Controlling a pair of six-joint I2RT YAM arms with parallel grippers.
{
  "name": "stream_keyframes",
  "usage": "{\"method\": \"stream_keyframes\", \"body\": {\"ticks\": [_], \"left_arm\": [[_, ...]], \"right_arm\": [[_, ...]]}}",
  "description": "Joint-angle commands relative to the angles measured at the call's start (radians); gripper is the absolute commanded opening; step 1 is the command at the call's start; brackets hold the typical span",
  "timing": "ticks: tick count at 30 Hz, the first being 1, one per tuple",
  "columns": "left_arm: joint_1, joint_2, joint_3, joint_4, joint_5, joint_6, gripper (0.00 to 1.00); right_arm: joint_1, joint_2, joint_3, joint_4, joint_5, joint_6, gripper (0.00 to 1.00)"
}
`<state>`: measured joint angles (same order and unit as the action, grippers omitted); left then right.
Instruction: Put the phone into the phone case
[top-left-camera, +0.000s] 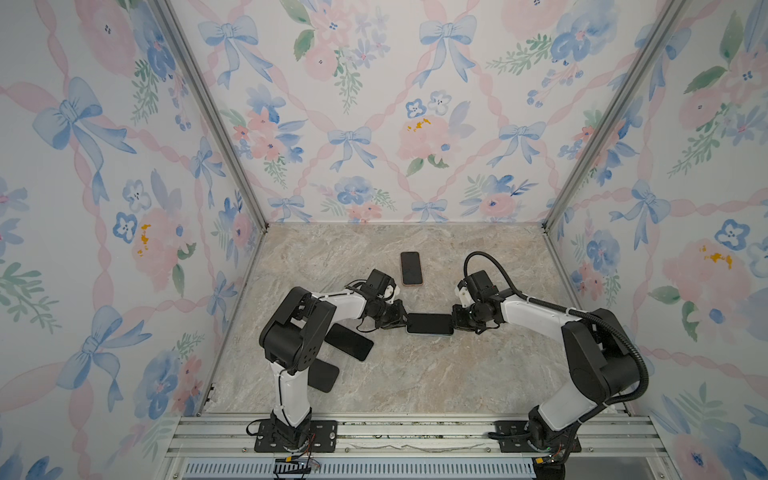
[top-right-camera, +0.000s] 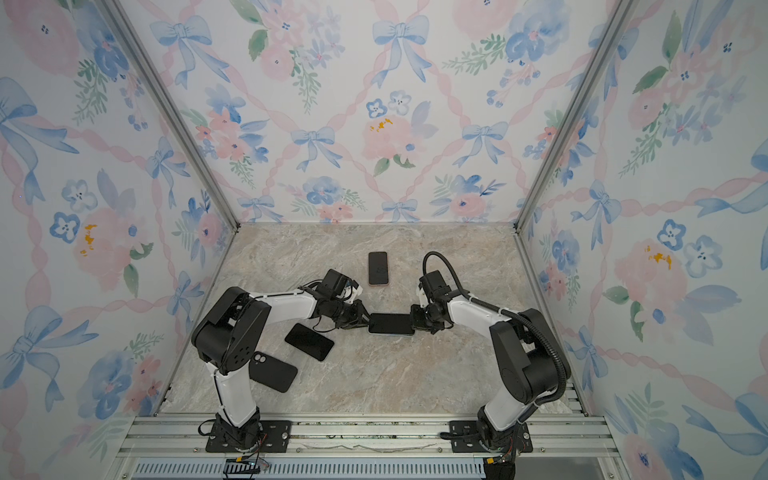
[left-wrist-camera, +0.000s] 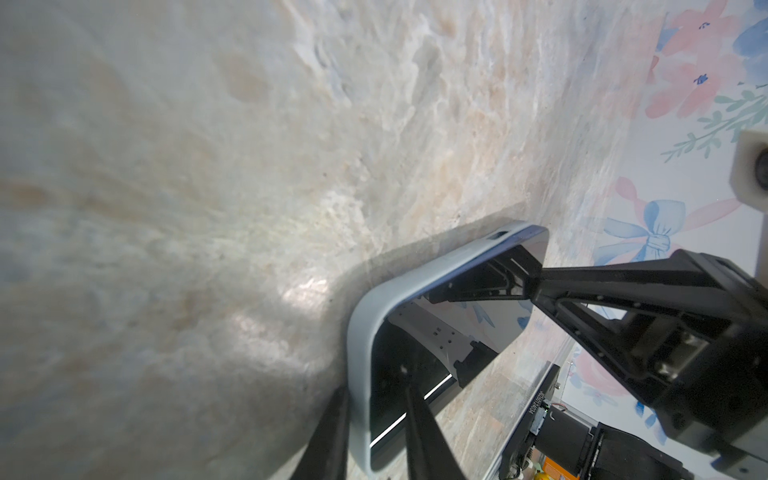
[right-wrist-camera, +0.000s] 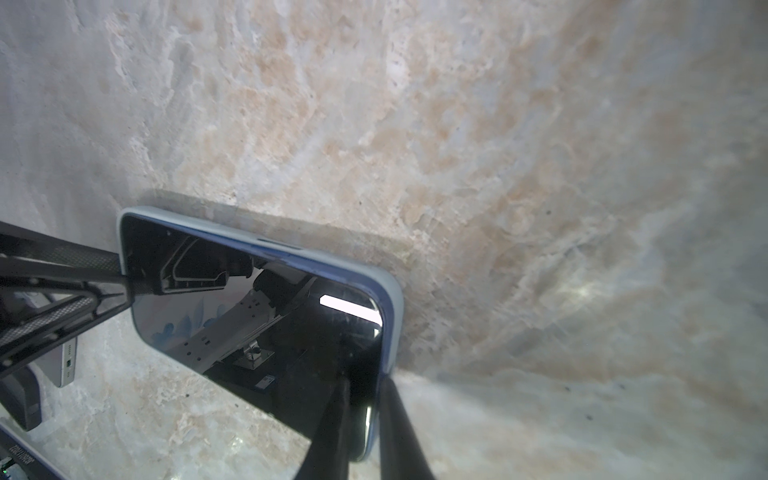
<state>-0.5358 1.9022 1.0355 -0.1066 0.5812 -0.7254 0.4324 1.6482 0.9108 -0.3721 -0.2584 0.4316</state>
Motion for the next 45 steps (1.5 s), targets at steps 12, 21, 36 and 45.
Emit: {"method": "stream_keyframes", "body": {"ticks": [12,21,36,45], "left_arm": [[0.005,-0.067,-0.109,0.016,-0.021,0.011,0.32],[0.017,-0.127,-0.181,0.016,-0.006,0.012,0.37],[-0.006,-0.097,-0.167,0.018,0.017,0.018,0.33],[-0.006,-0.077,-0.161,0.016,0.019,0.018,0.32]], "right_arm": [[0.055,-0.022,-0.003,-0.029,0.006,-0.033,0.22],[0.043,-0.138,-0.044,-0.084,0.054,-0.03,0.31],[0.023,-0.075,-0.091,0.002,-0.019,-0.092,0.23],[0.017,-0.043,-0.091,0.008,-0.015,-0.105,0.21]]}}
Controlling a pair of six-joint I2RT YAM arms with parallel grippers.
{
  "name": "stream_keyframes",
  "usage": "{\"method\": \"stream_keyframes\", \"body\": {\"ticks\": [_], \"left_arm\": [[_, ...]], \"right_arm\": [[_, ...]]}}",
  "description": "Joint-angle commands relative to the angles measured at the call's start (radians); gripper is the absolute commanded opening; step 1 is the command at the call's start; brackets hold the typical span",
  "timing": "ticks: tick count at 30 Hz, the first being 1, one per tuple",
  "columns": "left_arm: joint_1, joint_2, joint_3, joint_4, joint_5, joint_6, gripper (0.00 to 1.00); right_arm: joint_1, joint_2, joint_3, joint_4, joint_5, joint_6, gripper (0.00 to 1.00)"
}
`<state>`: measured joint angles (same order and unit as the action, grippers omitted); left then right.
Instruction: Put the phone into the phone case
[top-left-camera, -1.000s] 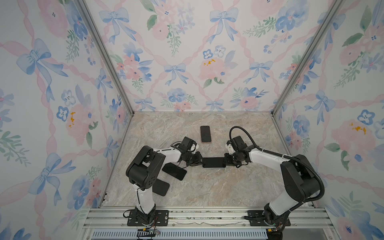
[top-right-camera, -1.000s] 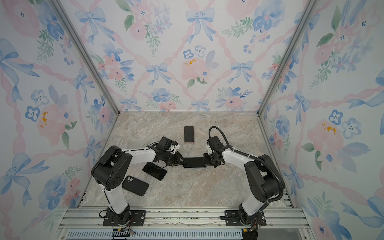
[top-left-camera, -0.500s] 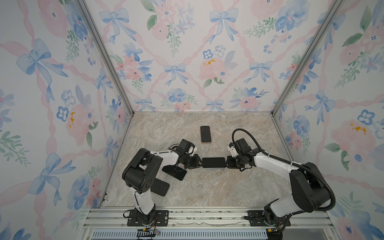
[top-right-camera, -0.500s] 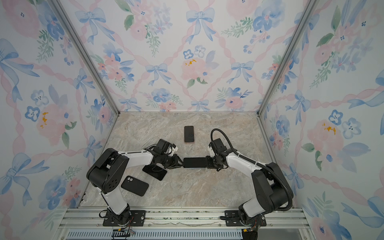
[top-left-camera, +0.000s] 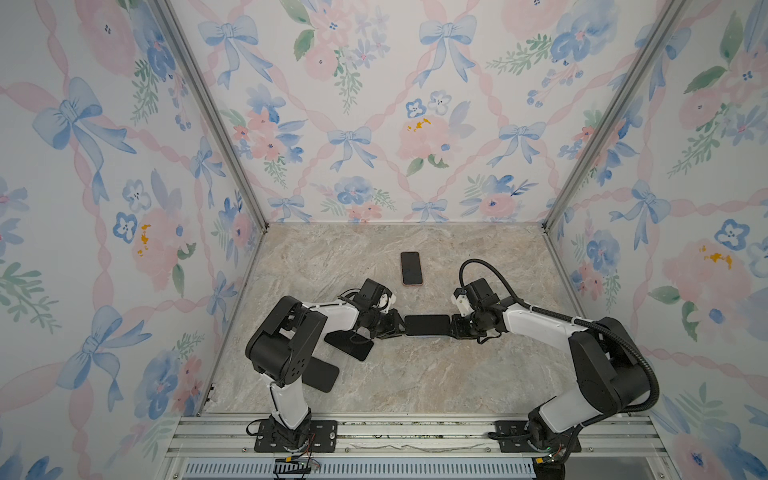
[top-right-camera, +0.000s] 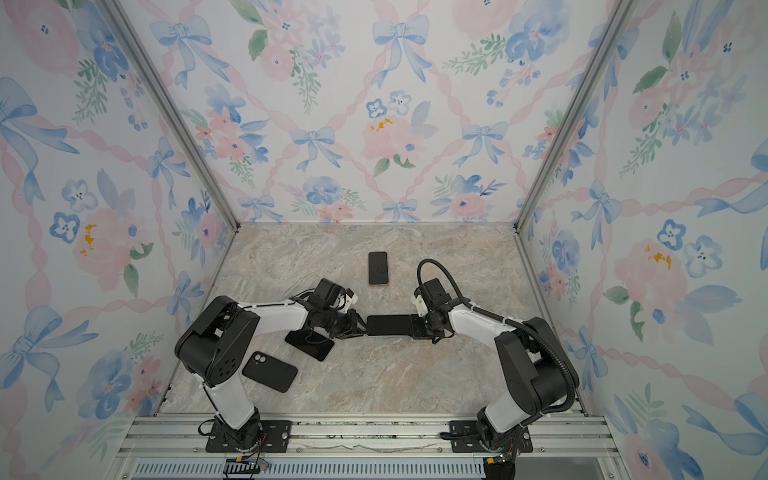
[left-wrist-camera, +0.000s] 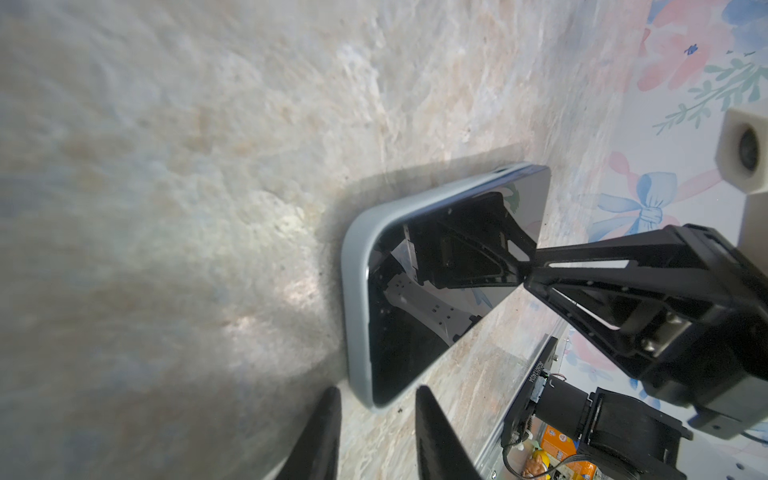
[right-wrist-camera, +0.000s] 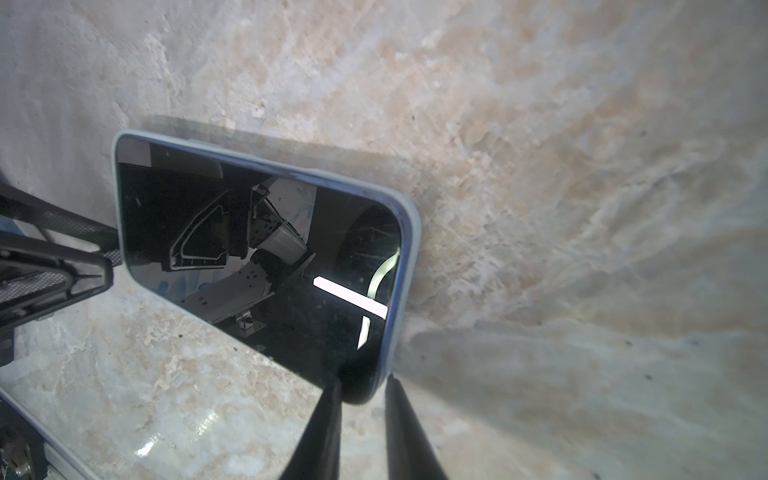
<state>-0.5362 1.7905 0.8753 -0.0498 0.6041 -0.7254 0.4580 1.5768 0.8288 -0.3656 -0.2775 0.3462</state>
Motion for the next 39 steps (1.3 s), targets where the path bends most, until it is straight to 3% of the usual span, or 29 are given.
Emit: {"method": "stream_keyframes", "body": {"ticks": [1,32,39], "left_arm": [[-0.005,0.035,-0.001,-0.039,-0.004,0.018,0.32],[-0.004,0.024,0.001,-0.04,-0.007,0.015,0.32],[-0.029,-0.048,-0.055,-0.039,-0.084,-0.02,0.34]], "right_arm": [[-0.007,0.033,-0.008,0.003,0.005,-0.021,0.2],[0.054,0.065,0.01,-0.032,0.113,-0.032,0.13],[0.031,-0.039,0.033,-0.063,0.087,-0.047,0.25]]}}
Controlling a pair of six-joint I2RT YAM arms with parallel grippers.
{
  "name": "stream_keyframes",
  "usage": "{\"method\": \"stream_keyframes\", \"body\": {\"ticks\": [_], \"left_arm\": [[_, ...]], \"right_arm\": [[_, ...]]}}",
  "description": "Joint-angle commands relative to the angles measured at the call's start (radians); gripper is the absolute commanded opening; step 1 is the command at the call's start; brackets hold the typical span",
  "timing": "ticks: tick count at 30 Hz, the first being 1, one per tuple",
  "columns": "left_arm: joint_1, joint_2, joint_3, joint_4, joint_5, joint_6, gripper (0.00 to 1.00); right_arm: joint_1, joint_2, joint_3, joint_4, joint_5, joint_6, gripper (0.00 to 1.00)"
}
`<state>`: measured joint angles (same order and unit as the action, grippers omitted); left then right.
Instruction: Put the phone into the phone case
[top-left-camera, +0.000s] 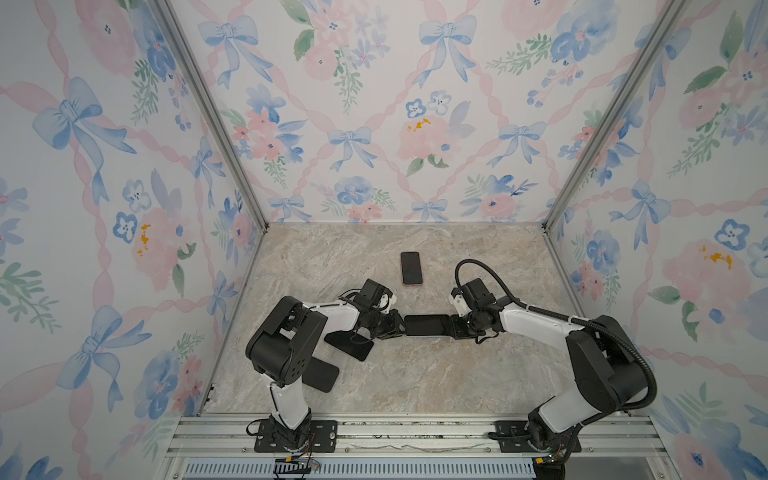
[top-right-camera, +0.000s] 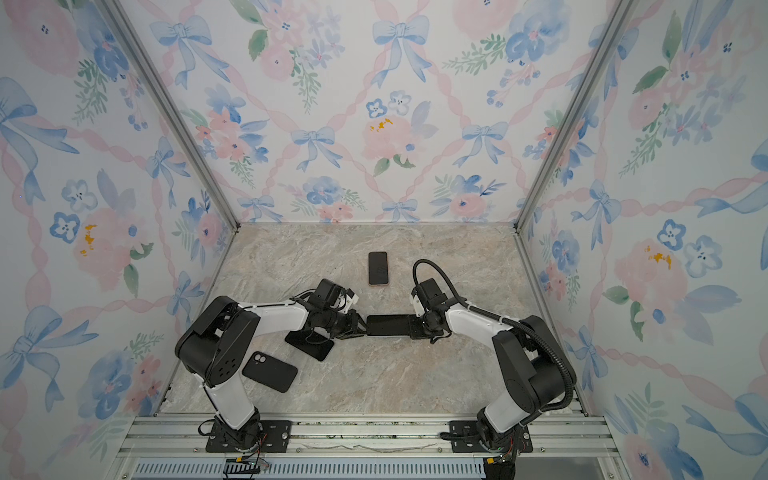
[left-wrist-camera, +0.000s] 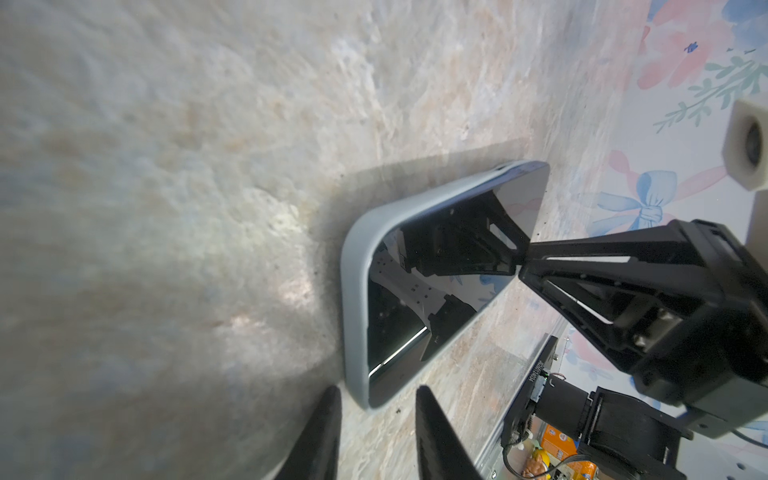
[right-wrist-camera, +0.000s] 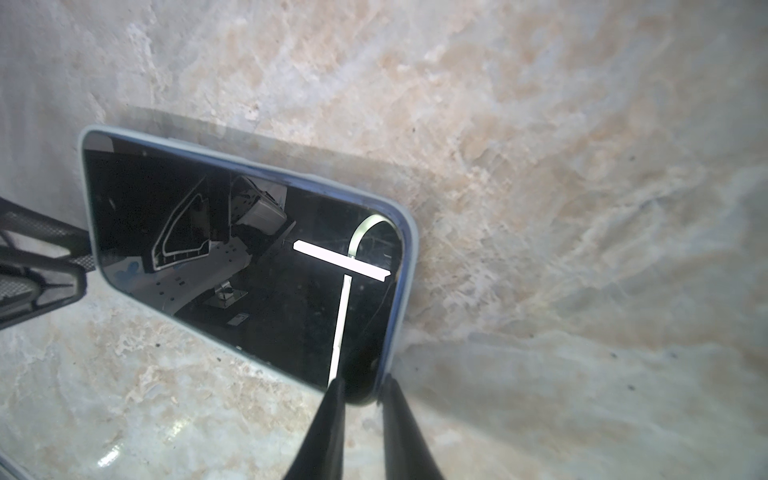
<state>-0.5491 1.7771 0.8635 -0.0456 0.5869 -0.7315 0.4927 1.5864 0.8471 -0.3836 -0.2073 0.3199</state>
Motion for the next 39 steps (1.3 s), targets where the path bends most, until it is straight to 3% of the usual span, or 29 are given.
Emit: {"method": "stream_keyframes", "body": {"ticks": [1,8,12,24,34,39], "left_arm": [[-0.021,-0.049,-0.053,-0.044,-0.078,-0.019,0.34],[-0.102,-0.11,-0.098,0.035,-0.171,-0.121,0.36],[-0.142,-0.079,-0.088,0.099,-0.173,-0.149,0.36],[-0.15,-0.018,-0.063,0.134,-0.159,-0.146,0.4],[-0.131,0.008,-0.044,0.13,-0.139,-0.13,0.4],[-0.127,0.032,-0.032,0.131,-0.122,-0.125,0.4]], "right_arm": [[-0.007,-0.068,0.016,-0.047,0.022,-0.025,0.27],[-0.028,-0.061,0.034,0.119,-0.08,-0.044,0.43],[-0.045,0.023,0.101,0.135,-0.087,-0.102,0.44],[-0.061,0.196,0.271,0.049,-0.109,-0.189,0.5],[-0.066,0.267,0.287,0.056,-0.136,-0.177,0.51],[-0.069,0.287,0.296,0.029,-0.142,-0.181,0.58]]}}
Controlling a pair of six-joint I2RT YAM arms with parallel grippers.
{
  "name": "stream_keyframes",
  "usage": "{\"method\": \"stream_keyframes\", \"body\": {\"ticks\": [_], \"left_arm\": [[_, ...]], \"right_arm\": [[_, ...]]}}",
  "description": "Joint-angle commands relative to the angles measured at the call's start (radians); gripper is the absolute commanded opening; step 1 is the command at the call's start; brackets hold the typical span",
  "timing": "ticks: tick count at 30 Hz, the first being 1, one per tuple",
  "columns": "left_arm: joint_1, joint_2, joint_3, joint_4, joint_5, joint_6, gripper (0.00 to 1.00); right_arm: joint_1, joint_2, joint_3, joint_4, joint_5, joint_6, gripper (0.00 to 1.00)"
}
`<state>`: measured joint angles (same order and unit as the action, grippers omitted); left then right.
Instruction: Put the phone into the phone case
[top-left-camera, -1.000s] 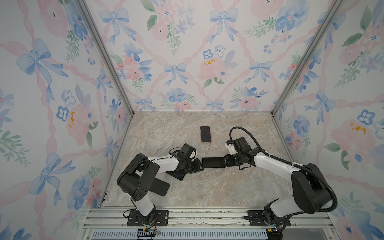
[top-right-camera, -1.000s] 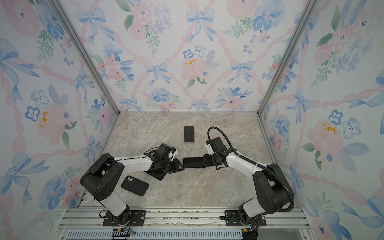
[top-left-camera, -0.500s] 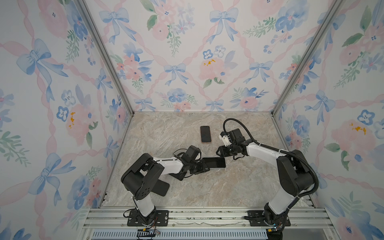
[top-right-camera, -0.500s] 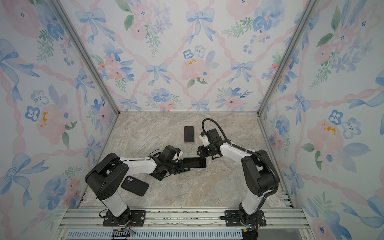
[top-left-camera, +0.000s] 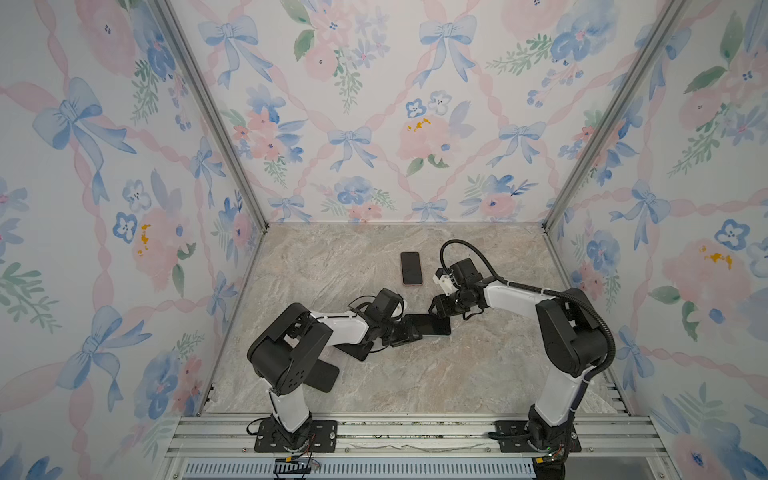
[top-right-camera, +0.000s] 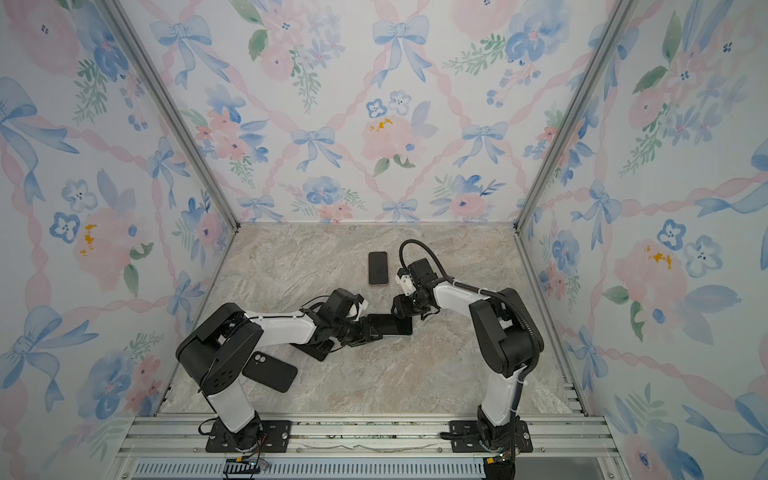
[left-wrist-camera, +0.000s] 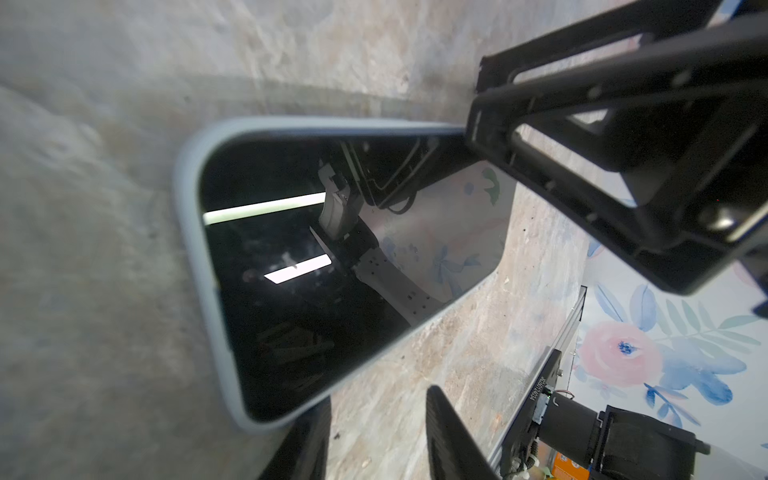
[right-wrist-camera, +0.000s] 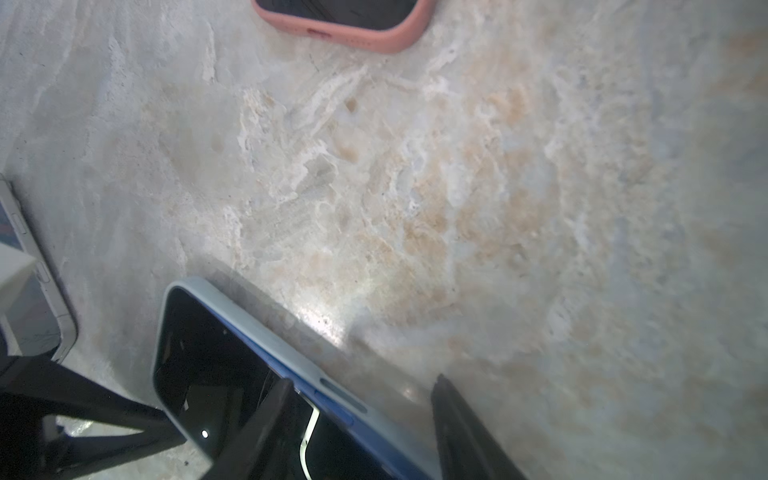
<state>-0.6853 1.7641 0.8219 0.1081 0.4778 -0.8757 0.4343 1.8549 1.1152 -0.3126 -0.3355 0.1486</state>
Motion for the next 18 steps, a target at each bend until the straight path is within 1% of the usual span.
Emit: {"method": "stream_keyframes", "body": {"ticks": [1,5,7,11,18], "left_arm": [[0.009,0.05,0.011,-0.022,-0.012,0.02,0.4],[0.011,0.052,0.015,-0.021,-0.006,0.025,0.4],[0.018,0.048,0.016,-0.021,0.004,0.029,0.4],[0.033,0.037,0.011,-0.021,0.011,0.034,0.41],[0.038,0.033,-0.005,-0.003,0.019,0.025,0.41]], "right_arm": [[-0.011,0.022,0.03,-0.045,-0.015,-0.009,0.58],[-0.01,0.037,0.05,-0.085,-0.025,-0.011,0.58],[-0.005,0.041,0.065,-0.119,-0.011,-0.022,0.58],[0.001,0.025,0.064,-0.139,-0.004,-0.02,0.58],[0.009,-0.018,0.035,-0.156,-0.032,-0.006,0.56]]}}
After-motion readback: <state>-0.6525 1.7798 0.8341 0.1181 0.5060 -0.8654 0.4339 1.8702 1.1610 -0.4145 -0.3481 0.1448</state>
